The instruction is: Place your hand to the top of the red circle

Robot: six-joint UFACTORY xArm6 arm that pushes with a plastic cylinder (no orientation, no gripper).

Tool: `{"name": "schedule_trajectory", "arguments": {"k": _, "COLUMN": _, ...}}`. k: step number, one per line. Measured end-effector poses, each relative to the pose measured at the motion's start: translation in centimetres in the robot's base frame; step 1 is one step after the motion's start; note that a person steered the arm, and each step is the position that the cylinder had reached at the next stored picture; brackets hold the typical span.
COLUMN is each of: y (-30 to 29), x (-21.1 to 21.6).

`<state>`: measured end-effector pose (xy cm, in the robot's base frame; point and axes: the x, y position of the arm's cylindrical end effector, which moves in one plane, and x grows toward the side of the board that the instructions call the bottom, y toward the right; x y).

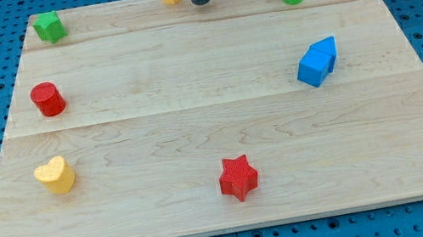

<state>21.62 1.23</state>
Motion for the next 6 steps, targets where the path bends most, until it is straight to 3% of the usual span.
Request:
{"name": "schedule_trajectory", "arguments": {"k": 3, "y": 0.0, "x": -0.1}}
{"name": "schedule_trajectory", "arguments": {"k": 5, "y": -11.3, "x": 7.3}}
{"name": "schedule_trajectory", "arguments": {"k": 6, "y": -19.3, "x": 7.1}}
